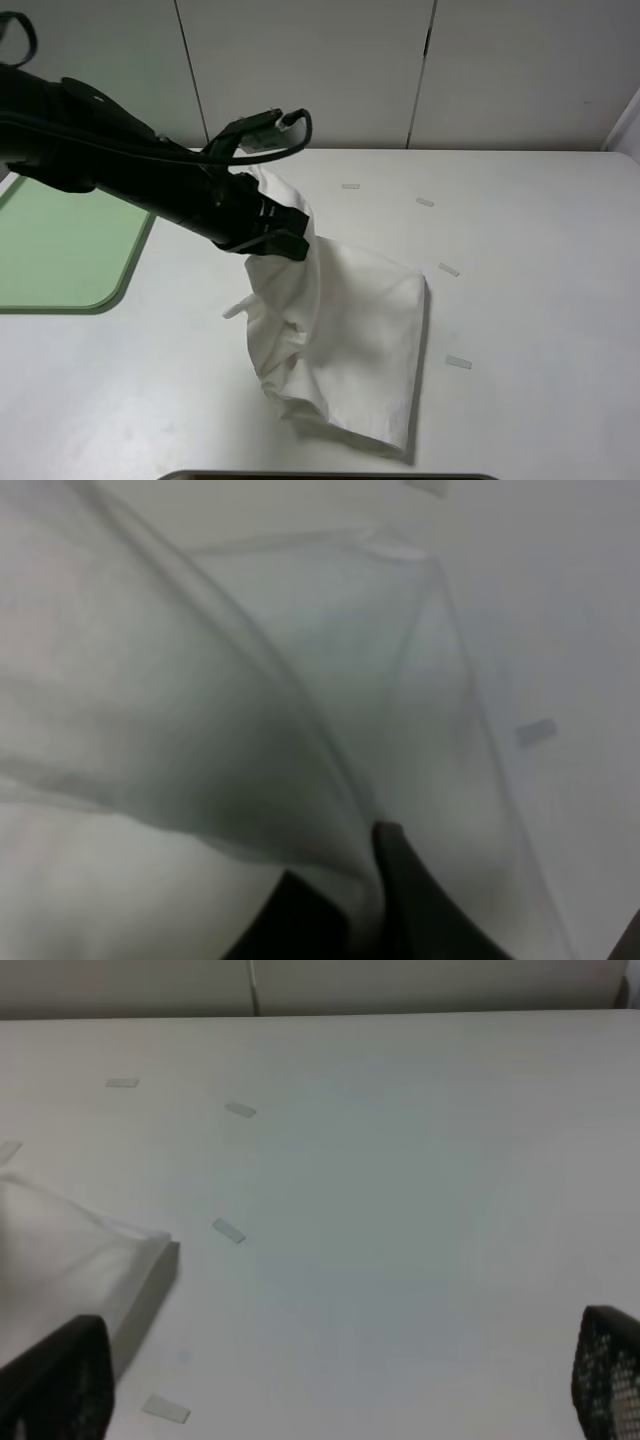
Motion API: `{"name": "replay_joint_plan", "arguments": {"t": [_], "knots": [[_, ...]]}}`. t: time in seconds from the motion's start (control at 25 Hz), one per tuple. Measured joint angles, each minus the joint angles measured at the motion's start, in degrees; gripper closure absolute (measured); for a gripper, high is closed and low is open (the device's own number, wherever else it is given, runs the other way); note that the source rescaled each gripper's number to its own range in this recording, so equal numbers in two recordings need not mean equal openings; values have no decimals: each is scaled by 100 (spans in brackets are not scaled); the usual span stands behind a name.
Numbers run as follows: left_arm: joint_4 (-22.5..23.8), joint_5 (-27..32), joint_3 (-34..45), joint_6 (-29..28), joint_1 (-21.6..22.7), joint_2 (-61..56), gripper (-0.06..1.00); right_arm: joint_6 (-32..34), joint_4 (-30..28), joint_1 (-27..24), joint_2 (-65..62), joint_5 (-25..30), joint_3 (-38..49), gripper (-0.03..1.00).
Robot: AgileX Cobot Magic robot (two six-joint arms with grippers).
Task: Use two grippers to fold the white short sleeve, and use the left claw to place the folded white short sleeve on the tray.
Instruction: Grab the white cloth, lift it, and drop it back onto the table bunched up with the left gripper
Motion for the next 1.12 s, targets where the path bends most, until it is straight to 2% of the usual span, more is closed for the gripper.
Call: {"name": "replay_joint_plan", "arguments": {"t": [0.12,0.2,0.52,0.56,0.68,0.72,0.76,0.84,0.88,0.96,1.04,1.08,1.12], "knots": [[-209,-78,-255,122,-208,209,91,0,0,0,0,0,0,-3],[-362,-168,-781,191,-682,792,91,0,0,0,0,0,0,-3],[-462,-253,-1039,195,-1012,1147,91,1,0,0,0,0,0,-3],[-558,-407,-1120,208,-1181,1240,91,1,0,0,0,0,0,-3],[-646,-516,-1227,586,-1407,1274,78,1,0,0,0,0,0,-3],[-646,-516,-1227,586,-1407,1274,78,1,0,0,0,0,0,-3],[-666,-407,-1268,898,-1493,1274,62,1,0,0,0,0,0,-3],[-666,-197,-1274,1328,-1590,1274,44,1,0,0,0,0,0,-3],[-666,-197,-1274,1328,-1590,1274,44,1,0,0,0,0,0,-3],[-683,42,-1274,1753,-1652,1274,36,1,0,0,0,0,0,-3],[-731,241,-1274,2067,-1699,1274,33,1,0,0,0,0,0,-3],[-845,467,-1274,2414,-1724,1274,31,1,0,0,0,0,0,-3],[-1170,952,-1274,3160,-1763,1274,29,1,0,0,0,0,0,-3]]}}
